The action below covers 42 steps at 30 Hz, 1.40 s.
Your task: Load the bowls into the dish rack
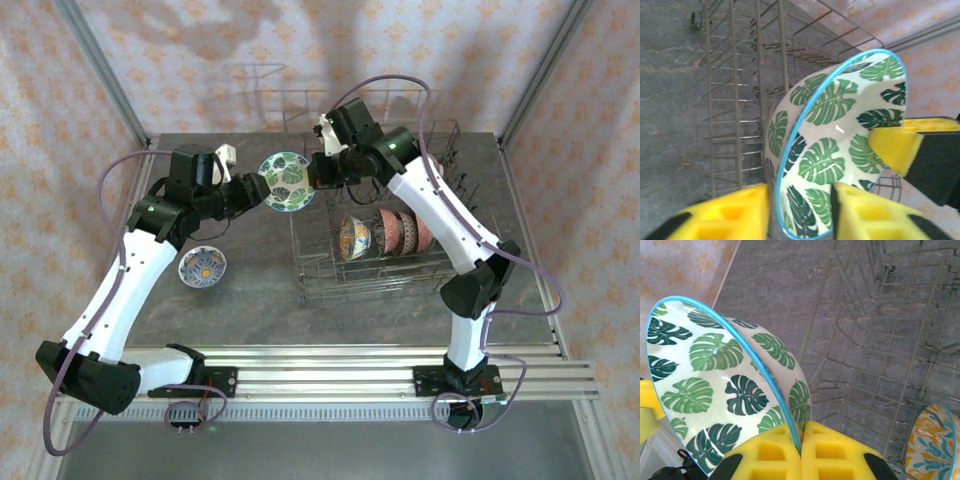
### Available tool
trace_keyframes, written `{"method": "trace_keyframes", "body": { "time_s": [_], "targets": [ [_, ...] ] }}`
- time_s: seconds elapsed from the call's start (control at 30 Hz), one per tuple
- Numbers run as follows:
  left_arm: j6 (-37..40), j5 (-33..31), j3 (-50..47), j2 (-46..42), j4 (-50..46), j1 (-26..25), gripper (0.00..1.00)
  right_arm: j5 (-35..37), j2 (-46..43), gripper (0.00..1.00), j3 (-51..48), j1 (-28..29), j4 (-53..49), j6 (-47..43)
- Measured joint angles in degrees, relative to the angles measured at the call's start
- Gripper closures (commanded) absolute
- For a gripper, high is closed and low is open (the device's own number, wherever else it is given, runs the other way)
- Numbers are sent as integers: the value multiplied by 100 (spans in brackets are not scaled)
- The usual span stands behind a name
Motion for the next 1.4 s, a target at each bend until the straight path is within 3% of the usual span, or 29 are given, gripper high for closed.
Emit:
{"method": "trace_keyframes", "body": {
  "time_s": [0.1,0.4,0.67,1.0,1.23,1.4],
  "targets": [
    [35,-42,83,-2,26,-13,39,168,-37,100,-59,0,2,90],
    [271,-433,424,-46,-105,-22,31,925,-144,100,-111,-57,168,435],
    [925,-1198,476,-595,-605,190,26,2295,-426,100,-310,-815,201,662],
    [1073,-846,-717,-789,-789,1123,26,4743,-315,100,-450,-1440,-223,234],
    [1121,-612,-981,-769,-883,1375,24,5678,177,100,-457,-1480,-361,55],
    [1130,-431,-1220,-807,-896,1818,24,6074,640,100,-461,-1480,-520,83]
  ]
}}
